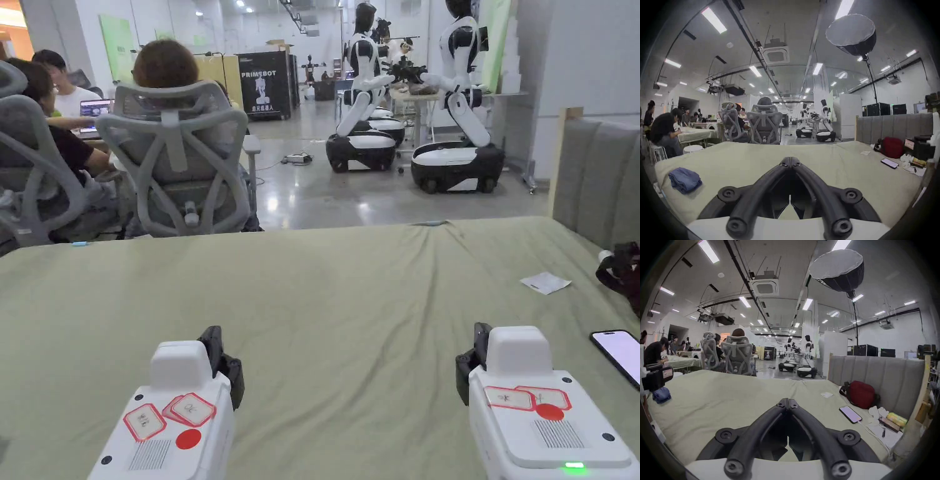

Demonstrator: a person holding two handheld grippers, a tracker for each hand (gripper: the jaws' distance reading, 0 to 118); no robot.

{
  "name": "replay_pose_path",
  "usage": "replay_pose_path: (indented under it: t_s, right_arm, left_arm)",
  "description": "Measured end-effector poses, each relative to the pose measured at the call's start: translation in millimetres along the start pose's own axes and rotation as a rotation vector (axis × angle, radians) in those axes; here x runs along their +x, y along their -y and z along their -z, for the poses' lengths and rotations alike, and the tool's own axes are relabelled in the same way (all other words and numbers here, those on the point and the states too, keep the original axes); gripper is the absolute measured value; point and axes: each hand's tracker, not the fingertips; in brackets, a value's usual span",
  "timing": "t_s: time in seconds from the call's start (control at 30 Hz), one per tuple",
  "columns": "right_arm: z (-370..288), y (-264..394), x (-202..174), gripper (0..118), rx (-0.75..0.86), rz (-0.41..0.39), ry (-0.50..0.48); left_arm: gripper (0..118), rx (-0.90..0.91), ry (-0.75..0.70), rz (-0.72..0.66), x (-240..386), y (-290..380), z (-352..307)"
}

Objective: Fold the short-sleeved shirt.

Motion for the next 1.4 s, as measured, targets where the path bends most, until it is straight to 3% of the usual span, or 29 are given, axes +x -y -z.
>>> replay_pose_path:
  t_s: [0.13,0.27,0.47,0.6,0.7,0.83,0.87,0.9,0.93,0.97,1.03,1.17,1.4]
  right_arm:
    - [0.6,10.3,2.8,0,-0.033,-0.026,0.02]
    - [3.3,11.0,2.5,0,-0.049,-0.036,0.032]
    - [3.4,6.3,-2.4,0,-0.039,-0.041,0.028]
    - [1.4,5.9,-2.5,0,-0.04,-0.044,0.015]
    - [0.1,6.7,-1.2,33,-0.034,-0.025,-0.001]
    - [3.1,7.2,-1.3,32,-0.074,-0.005,0.0]
    - [4.1,8.4,-1.5,48,-0.074,-0.002,-0.002]
    - [5.5,8.7,-2.6,78,-0.081,0.0,0.006]
    - [7.5,9.2,-2.9,117,-0.094,0.001,0.024]
    - [9.8,10.0,-2.8,118,-0.106,0.003,0.033]
    - [6.0,12.0,-2.4,118,-0.039,0.022,0.021]
    - [7.5,11.3,-9.2,118,-0.067,-0.031,0.015]
    - [11.2,14.6,-7.9,118,-0.063,-0.042,-0.009]
  left_arm:
    - [0,-0.027,-0.019,0.043,-1.4,14.3,0.4]
    - [0,-0.038,-0.001,-0.001,0.9,18.1,5.3]
    - [0,-0.028,0.015,0.071,19.6,17.3,7.5]
    - [14,-0.039,0.027,0.07,23.4,20.4,5.7]
    - [61,-0.045,0.029,0.069,22.2,22.4,5.8]
    - [61,-0.06,0.04,0.053,22.3,24.0,7.4]
    - [74,-0.062,0.038,0.054,22.3,24.3,7.9]
    - [95,-0.065,0.033,0.053,22.2,24.3,8.7]
    - [118,-0.067,0.025,0.052,22.3,25.0,10.3]
    - [114,-0.065,0.012,0.049,22.1,25.8,11.1]
    - [118,-0.017,0.012,0.033,20.7,25.7,3.8]
    - [118,-0.034,-0.008,0.054,20.6,25.6,8.2]
    - [118,-0.037,0.004,0.06,23.4,27.1,8.1]
